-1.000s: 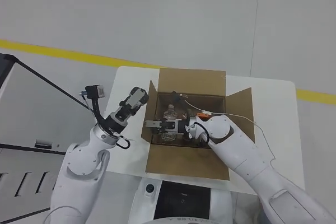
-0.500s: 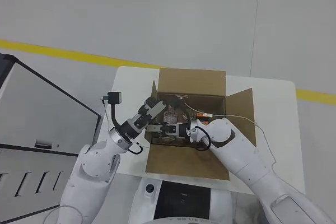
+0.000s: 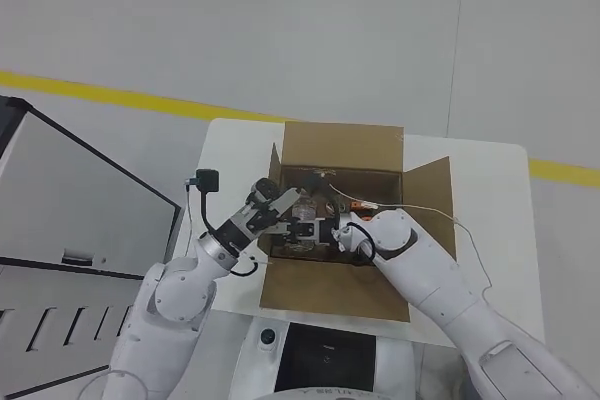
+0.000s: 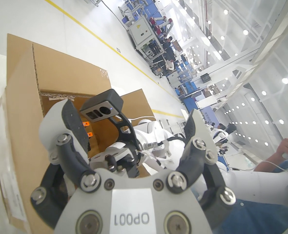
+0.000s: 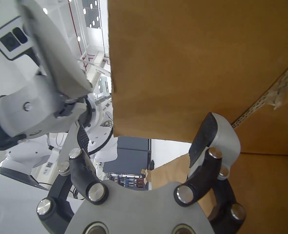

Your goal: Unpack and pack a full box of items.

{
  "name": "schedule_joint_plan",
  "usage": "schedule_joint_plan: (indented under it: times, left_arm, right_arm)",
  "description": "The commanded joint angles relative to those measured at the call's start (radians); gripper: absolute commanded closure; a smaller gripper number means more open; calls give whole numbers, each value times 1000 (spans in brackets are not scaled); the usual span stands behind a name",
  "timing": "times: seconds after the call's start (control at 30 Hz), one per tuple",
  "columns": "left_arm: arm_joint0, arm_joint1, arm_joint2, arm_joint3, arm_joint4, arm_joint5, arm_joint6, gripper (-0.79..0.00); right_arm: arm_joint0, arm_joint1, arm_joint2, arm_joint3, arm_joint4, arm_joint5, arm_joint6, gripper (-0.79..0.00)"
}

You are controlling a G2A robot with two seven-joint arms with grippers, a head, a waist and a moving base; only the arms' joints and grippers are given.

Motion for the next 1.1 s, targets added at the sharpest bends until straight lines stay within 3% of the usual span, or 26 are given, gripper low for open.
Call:
schedule_joint_plan:
  times: [0.0,0.2,0.33,0.67,1.07]
  left_arm:
    - [4,1,6,2,32,0,10,-785]
    - [6,4,16,11,98,5,37,-785]
    - [4,1,31,9,-5,27,43,-785]
    - [4,1,31,9,-5,27,43,-785]
    - [2,5,-5,32,94,99,125,-785]
  right_arm:
    - [-2,1,4,-7,1,1,4,-785]
    - [-9,3,10,-17,0,2,10,-785]
    - [-13,6,21,-21,2,0,14,-785]
    - [-15,7,23,-23,3,2,15,-785]
    - [-36,13,37,-49,-20,11,-20,-785]
